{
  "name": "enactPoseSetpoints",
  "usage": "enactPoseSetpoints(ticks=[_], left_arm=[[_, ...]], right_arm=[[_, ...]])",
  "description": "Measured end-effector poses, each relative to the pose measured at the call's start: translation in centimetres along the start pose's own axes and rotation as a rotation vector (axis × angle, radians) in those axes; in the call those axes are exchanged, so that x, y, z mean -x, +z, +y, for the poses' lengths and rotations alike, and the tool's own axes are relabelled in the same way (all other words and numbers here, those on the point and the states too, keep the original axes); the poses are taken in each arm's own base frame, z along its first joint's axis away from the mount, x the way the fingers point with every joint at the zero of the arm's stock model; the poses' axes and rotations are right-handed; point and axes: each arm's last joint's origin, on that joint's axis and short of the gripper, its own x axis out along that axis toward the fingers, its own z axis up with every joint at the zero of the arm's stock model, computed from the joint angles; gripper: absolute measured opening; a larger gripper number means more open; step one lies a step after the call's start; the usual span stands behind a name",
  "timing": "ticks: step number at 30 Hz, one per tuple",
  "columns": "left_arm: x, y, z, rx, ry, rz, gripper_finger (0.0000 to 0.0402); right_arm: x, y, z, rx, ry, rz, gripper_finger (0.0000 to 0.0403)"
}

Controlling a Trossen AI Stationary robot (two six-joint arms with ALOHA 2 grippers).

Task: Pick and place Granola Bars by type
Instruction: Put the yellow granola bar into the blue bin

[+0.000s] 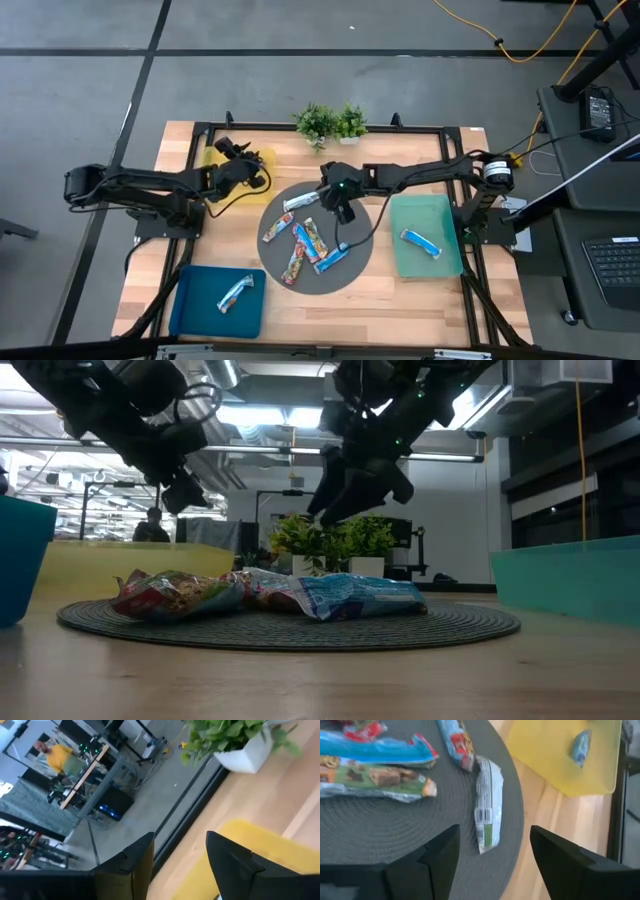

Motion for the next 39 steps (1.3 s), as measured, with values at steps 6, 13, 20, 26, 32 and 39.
enactPoseSetpoints(ticks=[6,13,20,26,32,39], left_arm=[[0.8,0.3,0.2,0.019,-0.017,-0.040,0.0172],[1.4,0.5,-0.1,0.040,-0.045,-0.067,0.0169],[1.7,0.7,-0.3,0.046,-0.036,-0.080,0.0170],[1.7,0.7,-0.3,0.056,-0.037,-0.080,0.0167],[1.7,0.7,-0.3,0.061,-0.041,-0.083,0.0168],[1.8,0.7,-0.3,0.064,-0.042,-0.084,0.0165]], right_arm=[[-0.9,0.1,0.0,-0.020,-0.019,-0.023,0.0243],[-1.4,-0.1,-0.3,-0.021,-0.034,-0.035,0.0244],[-1.7,-0.6,-1.5,-0.050,-0.005,-0.057,0.0244],[-3.1,-1.1,-2.2,-0.062,0.001,-0.039,0.0244],[-5.2,-1.7,-2.0,-0.026,0.018,-0.005,0.0244],[-6.8,-2.2,-1.8,-0.026,0.035,0.019,0.0243]])
